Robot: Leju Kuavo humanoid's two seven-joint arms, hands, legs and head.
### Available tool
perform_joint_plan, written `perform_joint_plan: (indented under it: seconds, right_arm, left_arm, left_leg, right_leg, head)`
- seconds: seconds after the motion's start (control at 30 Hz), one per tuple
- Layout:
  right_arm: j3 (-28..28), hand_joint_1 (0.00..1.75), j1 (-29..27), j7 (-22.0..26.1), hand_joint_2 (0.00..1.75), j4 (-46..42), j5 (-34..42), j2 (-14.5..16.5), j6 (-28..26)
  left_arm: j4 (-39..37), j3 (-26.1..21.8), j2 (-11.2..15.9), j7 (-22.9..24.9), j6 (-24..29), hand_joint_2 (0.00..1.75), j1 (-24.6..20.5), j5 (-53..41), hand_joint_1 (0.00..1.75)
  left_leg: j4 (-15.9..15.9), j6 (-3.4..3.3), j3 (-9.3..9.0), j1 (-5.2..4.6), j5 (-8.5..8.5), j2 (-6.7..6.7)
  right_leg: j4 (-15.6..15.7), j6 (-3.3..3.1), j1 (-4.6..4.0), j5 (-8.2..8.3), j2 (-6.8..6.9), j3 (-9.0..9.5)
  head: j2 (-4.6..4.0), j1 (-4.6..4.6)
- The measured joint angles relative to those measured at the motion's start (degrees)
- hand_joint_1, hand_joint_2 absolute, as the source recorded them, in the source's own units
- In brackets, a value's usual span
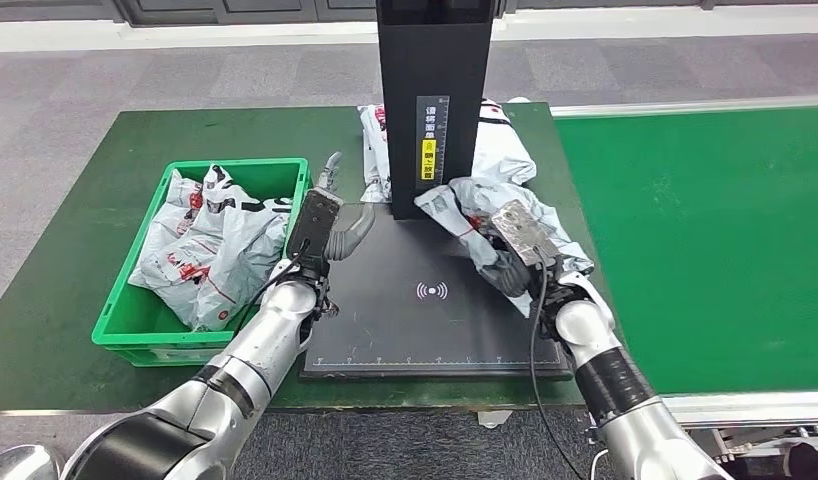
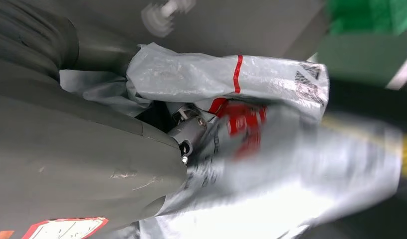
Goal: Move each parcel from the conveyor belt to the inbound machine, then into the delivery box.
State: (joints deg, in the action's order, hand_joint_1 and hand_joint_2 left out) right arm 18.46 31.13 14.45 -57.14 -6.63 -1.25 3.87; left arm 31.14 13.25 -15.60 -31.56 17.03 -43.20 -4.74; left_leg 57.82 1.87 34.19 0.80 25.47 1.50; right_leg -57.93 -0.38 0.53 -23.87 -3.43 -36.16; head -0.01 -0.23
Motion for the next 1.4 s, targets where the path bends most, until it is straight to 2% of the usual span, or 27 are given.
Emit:
perform_joint_plan:
  seconds: [0.2,0.4,0.43,0.5,0.53,0.57,0.63,0.77,0.97,1.07,1.3,1.4]
  right_arm:
    - [3.9,1.75,4.2,-0.2,1.75,0.1,0.7,3.4,-0.1]
    - [5.2,1.75,6.1,-0.2,1.75,1.3,1.2,5.3,-0.1]
    - [5.4,1.53,6.2,-0.2,1.75,1.5,1.2,5.5,-0.1]
    - [5.6,0.65,6.4,-0.4,1.75,1.9,1.2,5.9,-0.1]
    - [5.7,0.22,6.5,-0.7,1.31,2.1,1.2,6.1,0.0]
    - [5.7,0.0,6.6,-1.2,0.87,2.2,1.1,6.3,0.0]
    - [5.9,0.0,6.7,-2.3,0.0,3.0,0.8,6.7,0.2]
    - [6.5,0.0,6.9,-2.1,0.0,6.2,0.5,7.0,0.3]
    - [6.9,0.0,6.5,1.5,0.0,9.6,-0.8,6.9,0.9]
    - [7.5,0.0,6.1,3.4,0.0,10.5,-1.4,6.8,0.8]
    - [7.7,0.0,6.0,4.5,0.0,11.7,-1.4,6.7,0.8]
    - [7.8,0.0,5.7,7.2,0.0,11.6,0.2,6.7,0.9]
  left_arm:
    - [-0.2,0.0,-0.1,-0.2,0.0,1.75,-1.3,0.6,0.0]
    - [-0.3,0.0,0.0,-0.5,0.0,1.75,-1.7,1.0,0.0]
    - [-0.3,0.0,0.0,-0.5,0.0,1.75,-1.7,1.0,0.0]
    - [-0.3,0.0,0.0,-0.5,0.0,1.75,-1.8,1.0,0.0]
    - [-0.3,0.0,0.0,-0.4,0.0,1.75,-1.8,1.0,0.0]
    - [-0.3,0.0,0.0,-0.4,0.0,1.75,-1.8,0.9,0.0]
    - [-0.3,0.0,0.0,-0.1,0.2,1.75,-1.8,0.7,0.0]
    - [-0.1,0.0,0.2,0.2,1.4,1.75,-1.8,0.1,0.0]
    - [0.0,0.0,0.7,-0.2,3.1,1.75,-1.8,-1.6,0.0]
    - [0.0,0.0,0.9,-0.5,3.2,1.75,-1.8,-2.0,0.0]
    - [0.0,0.0,1.2,-0.5,3.2,1.75,-1.7,-2.1,0.0]
    - [-0.1,0.0,1.2,-0.4,3.2,1.75,-1.8,-2.6,0.0]
  left_leg:
    - [0.1,-0.23,0.17,-0.13,-0.15,0.38]
    - [0.2,-0.34,0.36,-0.22,-0.22,0.67]
    - [0.2,-0.35,0.38,-0.24,-0.22,0.7]
    - [0.2,-0.36,0.41,-0.26,-0.22,0.74]
    - [0.2,-0.36,0.41,-0.26,-0.22,0.76]
    - [0.3,-0.37,0.42,-0.27,-0.22,0.77]
    - [0.3,-0.37,0.43,-0.27,-0.21,0.77]
    - [0.3,-0.37,0.45,-0.27,-0.21,0.82]
    - [0.3,-0.37,0.45,-0.27,-0.22,0.83]
    - [0.3,-0.37,0.46,-0.27,-0.22,0.83]
    - [0.3,-0.37,0.46,-0.27,-0.22,0.83]
    - [0.3,-0.37,0.45,-0.27,-0.22,0.83]
  right_leg:
    - [0.0,0.08,0.11,0.03,0.4,0.01]
    - [0.0,0.12,0.12,0.03,0.71,0.01]
    - [0.0,0.13,0.12,0.02,0.74,0.0]
    - [0.0,0.14,0.12,0.02,0.79,0.0]
    - [0.0,0.14,0.12,0.02,0.8,0.0]
    - [0.0,0.14,0.12,0.01,0.81,0.0]
    - [0.0,0.14,0.12,0.01,0.82,0.0]
    - [0.0,0.14,0.12,0.01,0.89,0.0]
    - [0.0,0.14,0.12,0.01,0.9,-0.01]
    - [0.0,0.14,0.12,0.01,0.9,-0.02]
    - [0.0,0.14,0.12,0.01,0.9,-0.02]
    - [0.0,0.14,0.12,0.01,0.9,-0.03]
  head:
    - [-0.01,-0.01]
    - [-0.01,-0.01]
    - [-0.02,-0.01]
    - [-0.01,-0.01]
    - [-0.01,-0.01]
    - [-0.01,-0.01]
    - [-0.01,-0.01]
    - [0.0,-0.01]
    - [-0.02,-0.01]
    - [-0.01,-0.01]
    - [-0.01,-0.01]
    - [-0.01,-0.01]
